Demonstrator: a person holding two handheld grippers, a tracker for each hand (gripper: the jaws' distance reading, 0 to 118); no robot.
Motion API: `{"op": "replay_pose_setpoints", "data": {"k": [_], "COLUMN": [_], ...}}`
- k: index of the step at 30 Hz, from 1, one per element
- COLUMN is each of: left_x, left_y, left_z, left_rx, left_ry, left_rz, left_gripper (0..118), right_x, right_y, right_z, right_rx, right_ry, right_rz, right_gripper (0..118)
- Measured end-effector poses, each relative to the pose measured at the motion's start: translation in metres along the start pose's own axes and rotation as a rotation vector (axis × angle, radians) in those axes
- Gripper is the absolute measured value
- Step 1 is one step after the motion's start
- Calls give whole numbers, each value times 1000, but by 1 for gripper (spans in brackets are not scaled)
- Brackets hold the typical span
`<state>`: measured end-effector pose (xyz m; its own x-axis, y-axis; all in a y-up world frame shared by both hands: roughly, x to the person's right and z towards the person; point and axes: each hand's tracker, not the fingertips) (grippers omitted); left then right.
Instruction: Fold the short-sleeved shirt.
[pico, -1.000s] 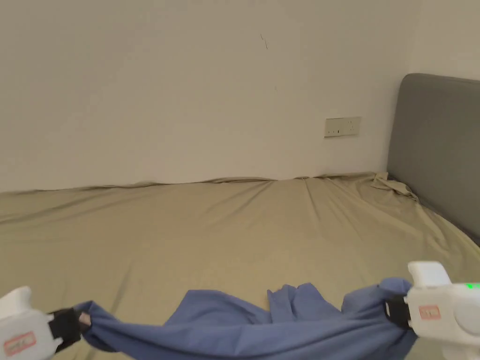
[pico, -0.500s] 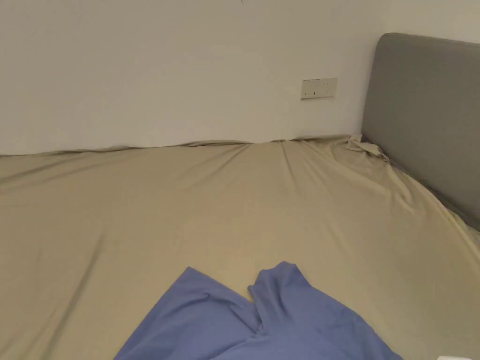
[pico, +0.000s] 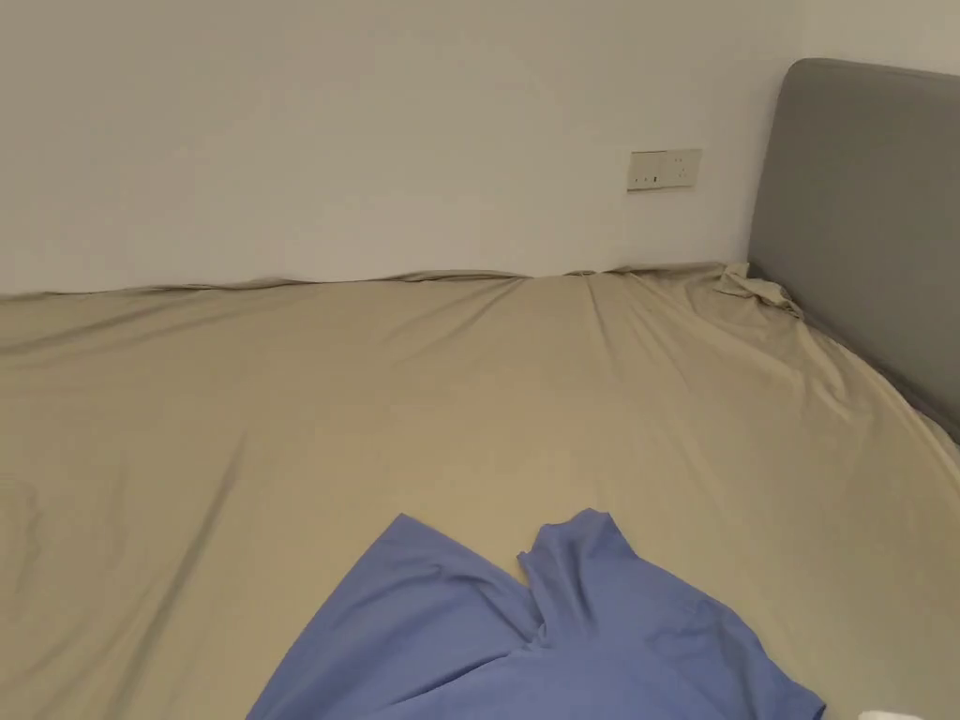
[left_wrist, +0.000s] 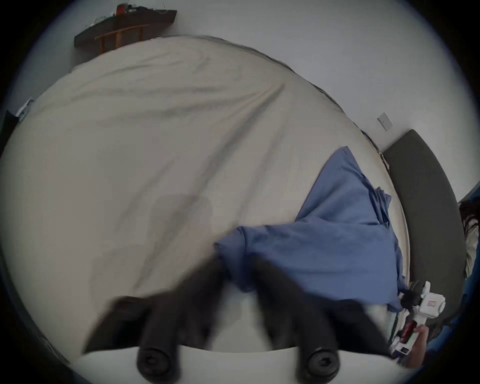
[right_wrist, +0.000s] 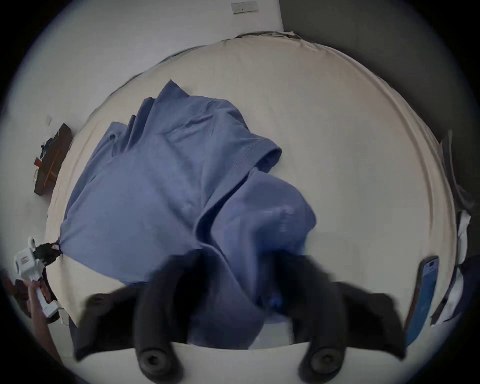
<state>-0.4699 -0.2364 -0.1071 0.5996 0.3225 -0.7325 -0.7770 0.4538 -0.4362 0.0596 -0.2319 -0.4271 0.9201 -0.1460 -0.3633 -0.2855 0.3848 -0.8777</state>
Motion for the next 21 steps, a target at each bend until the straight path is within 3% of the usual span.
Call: {"op": "replay_pose_setpoints", "data": {"k": [2,6,9,11,12,13,14,15,16,18,20,21], "left_x": [5,24,44,56,58,62,66,71,71,68,59,55], "left_y": [6,13,2,-14,-23,-34,-42,-48,-54,-51,-41,-36], "left_z": [29,103,128,130,124,122,119,109,104,91,76,70], "left_rx": [91,329,361,277,235,225,220,197,190,165,162,188], "left_ry": [-19,-49,47,41,14,-20,-34,17,81,61,51,61], "left_rz": [42,1,-110,-164,-201,-245,-267,-286,-310,-303,-240,-220], "left_gripper": [117,117,117,117,106,75,22,0,0,0,4,49], "right_x": [-4,-26,-54,-72,-81,-92,-101,-109,-112,-120,-120,-122], "right_y": [9,21,9,-2,-8,-15,-20,-24,-27,-28,-27,-27], "right_z": [30,114,161,173,175,174,171,167,164,161,160,161], "right_rx": [47,302,478,498,503,535,541,532,530,490,499,507], "right_ry": [43,64,115,150,141,111,81,34,67,155,148,144], "right_rz": [9,66,77,92,103,130,148,155,150,207,223,237], "right_gripper": [104,105,106,103,86,54,12,4,4,4,4,4]}}
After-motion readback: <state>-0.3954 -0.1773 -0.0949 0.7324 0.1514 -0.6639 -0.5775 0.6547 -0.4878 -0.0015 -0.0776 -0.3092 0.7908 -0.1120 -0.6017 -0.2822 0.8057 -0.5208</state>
